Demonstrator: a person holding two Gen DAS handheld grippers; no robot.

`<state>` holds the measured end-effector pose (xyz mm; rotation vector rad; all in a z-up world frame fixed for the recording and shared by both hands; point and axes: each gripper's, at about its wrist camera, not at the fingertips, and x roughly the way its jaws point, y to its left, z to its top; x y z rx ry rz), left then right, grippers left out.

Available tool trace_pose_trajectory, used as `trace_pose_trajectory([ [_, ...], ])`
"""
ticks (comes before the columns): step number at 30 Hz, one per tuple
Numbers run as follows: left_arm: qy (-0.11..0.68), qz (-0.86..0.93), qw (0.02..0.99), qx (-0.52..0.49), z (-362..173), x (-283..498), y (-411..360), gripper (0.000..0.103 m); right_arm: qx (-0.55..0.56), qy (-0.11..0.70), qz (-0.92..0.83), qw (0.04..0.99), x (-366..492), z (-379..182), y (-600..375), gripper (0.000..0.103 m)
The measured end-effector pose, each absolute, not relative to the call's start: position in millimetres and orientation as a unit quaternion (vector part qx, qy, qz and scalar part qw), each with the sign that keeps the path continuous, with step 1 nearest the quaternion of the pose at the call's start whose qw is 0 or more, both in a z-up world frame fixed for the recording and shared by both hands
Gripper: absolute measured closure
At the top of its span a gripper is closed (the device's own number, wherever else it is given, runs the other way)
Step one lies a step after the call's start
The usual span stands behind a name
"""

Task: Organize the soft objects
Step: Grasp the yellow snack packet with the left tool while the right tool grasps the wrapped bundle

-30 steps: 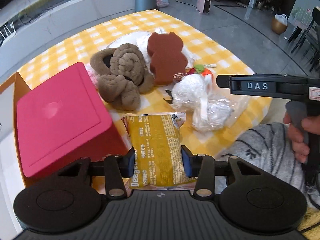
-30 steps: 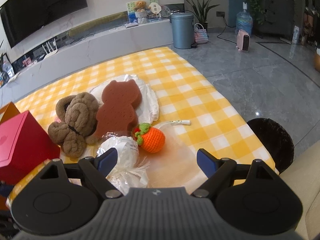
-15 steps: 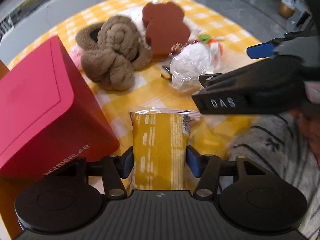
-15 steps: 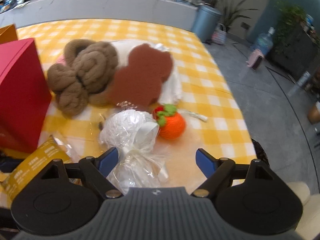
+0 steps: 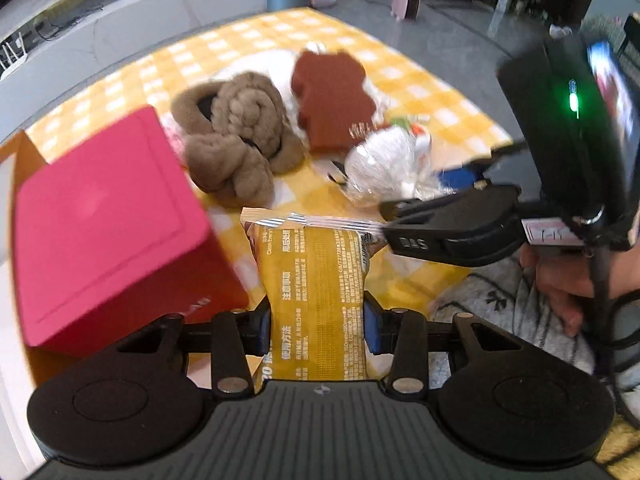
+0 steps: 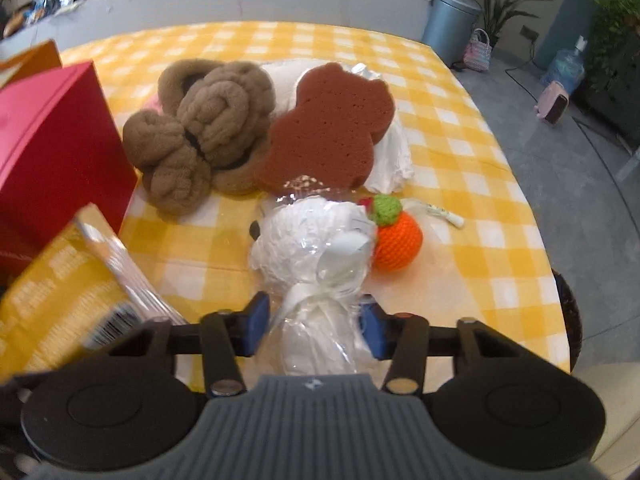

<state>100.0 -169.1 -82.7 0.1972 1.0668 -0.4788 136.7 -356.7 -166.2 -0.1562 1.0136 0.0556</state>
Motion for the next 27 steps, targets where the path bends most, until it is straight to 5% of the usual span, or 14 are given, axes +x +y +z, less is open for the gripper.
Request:
trace_pose_trajectory([
  [12, 0.461, -0.24, 0.853, 0.04, -41.1, 104.7, -142.7, 0.056, 0.094, 0.411, 0.074, 0.904, 118.2, -144.3, -400.5, 0.063],
  [13, 0.46, -0.241, 0.854, 0.032, -38.8, 105.5, -139.7, 0.056, 0.111, 0.402, 0.079, 0.905, 116.6, -142.9, -404.7, 0.067],
  [14, 0.458, -0.241, 0.855, 0.025, -36.6, 106.7, -136.9, 0.056, 0.13, 0.392, 0.086, 0.907, 114.3, -140.8, -408.1, 0.083],
  [18, 0.452, -0.237, 0.86, -0.003, -29.5, 109.7, -122.4, 0.056, 0.224, 0.352, 0.127, 0.9, 106.3, -137.1, -425.3, 0.086],
  [20, 0.455, -0.234, 0.859, -0.01, -28.9, 110.2, -117.6, 0.056, 0.203, 0.366, 0.113, 0.901, 107.7, -136.2, -419.5, 0.08],
  [22, 0.454, -0.23, 0.861, -0.01, -28.4, 108.7, -114.0, 0.056, 0.165, 0.396, 0.074, 0.9, 114.1, -138.9, -409.5, 0.061],
  [25, 0.453, -0.229, 0.862, -0.012, -29.5, 108.5, -111.0, 0.056, 0.124, 0.417, 0.076, 0.897, 123.6, -141.1, -392.6, 0.054],
  [27, 0.455, -0.229, 0.861, -0.014, -31.0, 109.1, -110.0, 0.056, 0.08, 0.442, 0.053, 0.892, 132.7, -145.7, -378.1, 0.034],
])
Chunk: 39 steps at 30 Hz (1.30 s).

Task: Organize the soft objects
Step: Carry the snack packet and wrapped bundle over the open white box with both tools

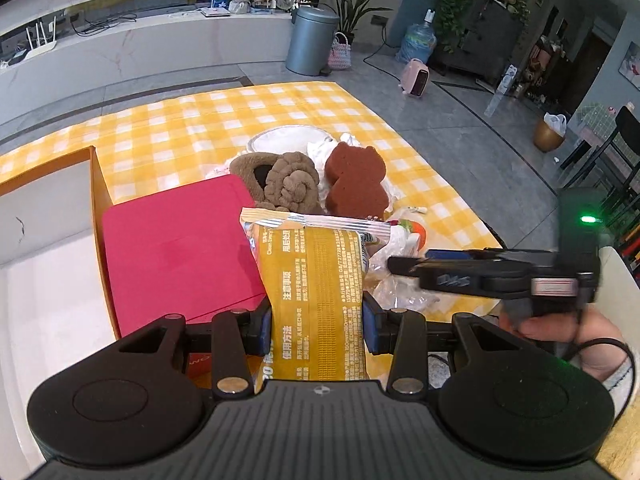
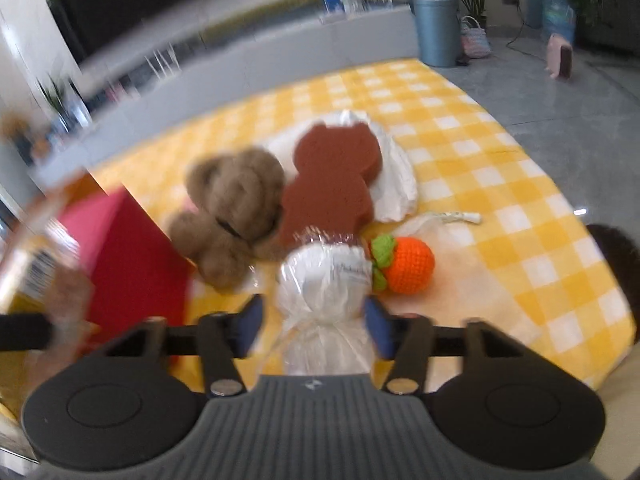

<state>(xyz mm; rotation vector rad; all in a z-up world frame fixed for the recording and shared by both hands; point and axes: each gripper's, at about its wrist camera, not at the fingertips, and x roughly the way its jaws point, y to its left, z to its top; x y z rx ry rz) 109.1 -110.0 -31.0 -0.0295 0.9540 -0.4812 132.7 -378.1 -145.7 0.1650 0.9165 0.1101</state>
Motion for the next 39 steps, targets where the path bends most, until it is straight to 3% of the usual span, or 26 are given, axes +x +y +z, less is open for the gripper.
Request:
trace_pose_trajectory([
  [4, 0.454, -0.228, 0.861, -0.019, -31.5, 108.5, -106.9, 0.056, 0.012, 0.488, 0.029, 0.872, 149.0, -162.8, -357.1, 0.034],
  [6, 0.455, -0.228, 0.861, -0.019, -31.9, 107.4, -105.4, 0.056, -0.011, 0.506, 0.032, 0.862, 154.8, -170.1, -349.2, 0.046],
  [11, 0.457, -0.219, 0.862, -0.021, -29.0, 106.3, -101.4, 0.056, -0.035, 0.505, 0.049, 0.861, 146.9, -174.2, -348.0, 0.057],
  [22, 0.425, -0.213, 0.876, -0.08, -5.7, 99.4, -72.0, 0.056, 0.144, 0.362, 0.172, 0.905, 89.4, -122.1, -385.7, 0.057],
  [39, 0.382, -0.099, 0.904, -0.165, 4.3, 64.1, 43.6, 0.056, 0.155, 0.235, 0.276, 0.919, 45.2, -36.4, -327.4, 0.057],
])
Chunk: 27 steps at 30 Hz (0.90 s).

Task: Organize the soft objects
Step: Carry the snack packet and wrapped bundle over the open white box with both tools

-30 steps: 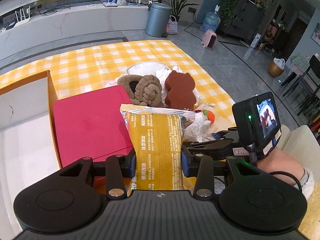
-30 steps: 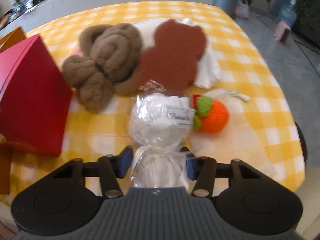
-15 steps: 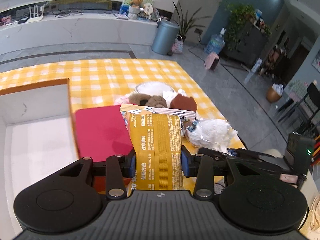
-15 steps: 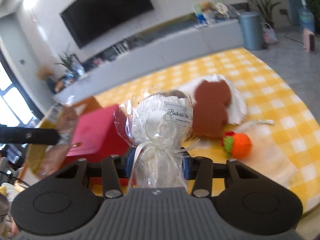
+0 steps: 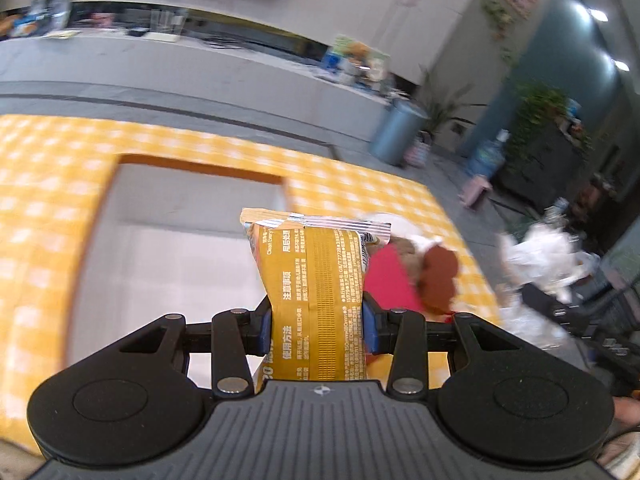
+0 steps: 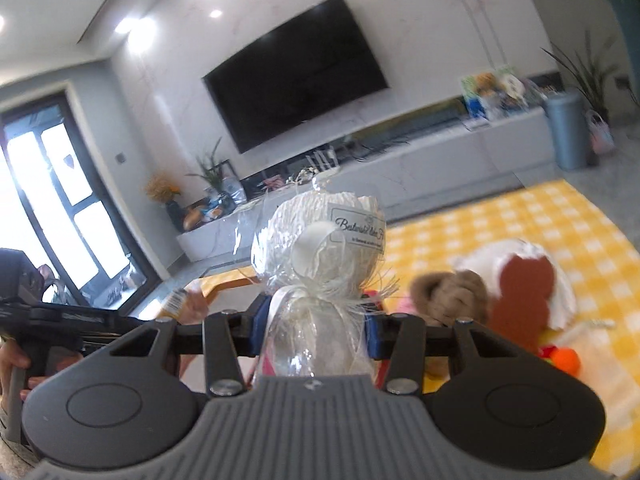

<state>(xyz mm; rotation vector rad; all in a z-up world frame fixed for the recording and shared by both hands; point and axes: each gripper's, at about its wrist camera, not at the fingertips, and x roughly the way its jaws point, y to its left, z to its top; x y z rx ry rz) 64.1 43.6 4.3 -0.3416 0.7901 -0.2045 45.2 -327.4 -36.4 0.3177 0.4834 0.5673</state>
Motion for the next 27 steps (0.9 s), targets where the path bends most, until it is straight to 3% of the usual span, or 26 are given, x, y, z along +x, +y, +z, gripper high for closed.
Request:
trace_pose_trajectory([
  [13, 0.446, -0.016, 0.889, -0.099, -46.6, 70.3, 79.6, 0.056, 0.081, 0.284, 0.336, 0.894, 65.0, -51.5, -159.8, 0.057],
  [22, 0.46, 0.044, 0.886, -0.04, -57.5, 74.6, 73.7, 0.056, 0.023, 0.335, 0.326, 0.884, 74.9, -84.5, -114.3, 0.058],
  [27, 0.46, 0.067, 0.884, -0.04, -45.7, 65.4, 70.6, 0.044, 0.005, 0.342, 0.314, 0.885, 74.4, -92.0, -108.8, 0.058],
])
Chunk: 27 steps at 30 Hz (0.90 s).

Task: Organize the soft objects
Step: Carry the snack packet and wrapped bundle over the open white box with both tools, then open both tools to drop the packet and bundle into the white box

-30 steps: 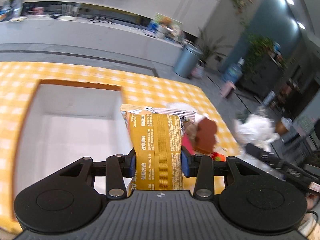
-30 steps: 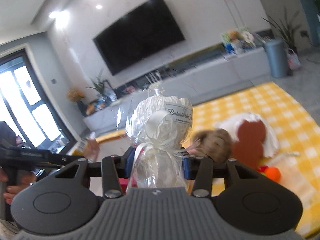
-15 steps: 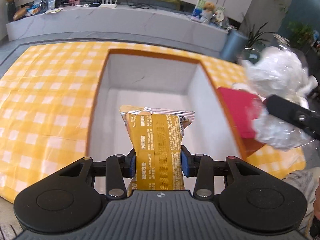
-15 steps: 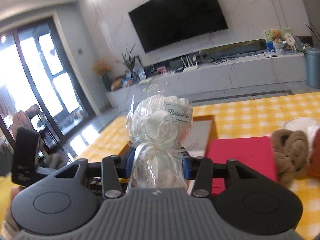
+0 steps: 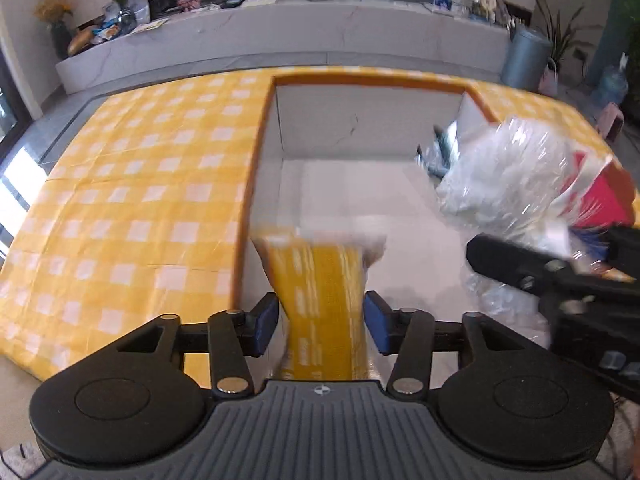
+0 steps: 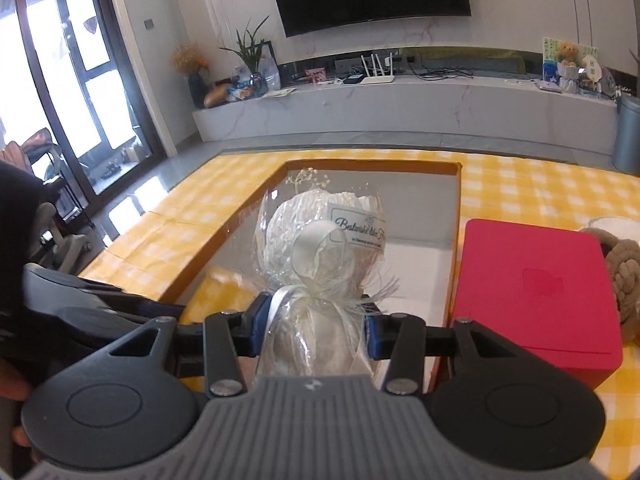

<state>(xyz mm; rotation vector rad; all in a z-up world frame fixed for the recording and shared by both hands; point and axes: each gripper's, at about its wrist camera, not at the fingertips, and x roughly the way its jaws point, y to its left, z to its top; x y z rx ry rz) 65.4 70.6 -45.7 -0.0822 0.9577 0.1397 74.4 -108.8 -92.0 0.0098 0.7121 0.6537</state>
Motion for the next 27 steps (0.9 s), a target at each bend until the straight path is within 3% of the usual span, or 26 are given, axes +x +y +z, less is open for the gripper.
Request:
trace_pose_trajectory([
  [2, 0.422, 0.071, 0.902, -0.054, -28.1, 50.9, 75.8, 0.024, 0.001, 0.346, 0.313, 0.884, 74.2, -92.6, -107.0, 0.057],
  [5, 0.364, 0.1, 0.923, -0.071, -3.3, 37.6, 87.0, 0.013, -0.008, 0.356, 0.301, 0.885, 73.9, -96.2, -104.4, 0.058],
  [17, 0.313, 0.133, 0.932, -0.126, -4.5, 27.0, 128.5, 0.013, -0.101, 0.419, 0.249, 0.867, 79.7, -139.4, -41.1, 0.057],
  [22, 0.312, 0.137, 0.934, -0.108, -3.3, 23.0, 128.9, 0.013, -0.034, 0.467, 0.276, 0.839, 88.0, -149.7, -38.5, 0.055],
  [23, 0.312, 0.135, 0.934, -0.107, -3.3, 23.0, 128.2, 0.013, -0.028, 0.473, 0.273, 0.837, 89.3, -150.8, -38.2, 0.053],
  [25, 0.311, 0.129, 0.936, -0.104, -2.6, 21.8, 126.6, 0.013, -0.033, 0.481, 0.26, 0.837, 90.9, -150.9, -36.3, 0.039],
  [27, 0.31, 0.125, 0.937, -0.098, -1.4, 20.7, 123.9, 0.013, -0.041, 0.479, 0.254, 0.839, 90.4, -147.7, -35.9, 0.036],
])
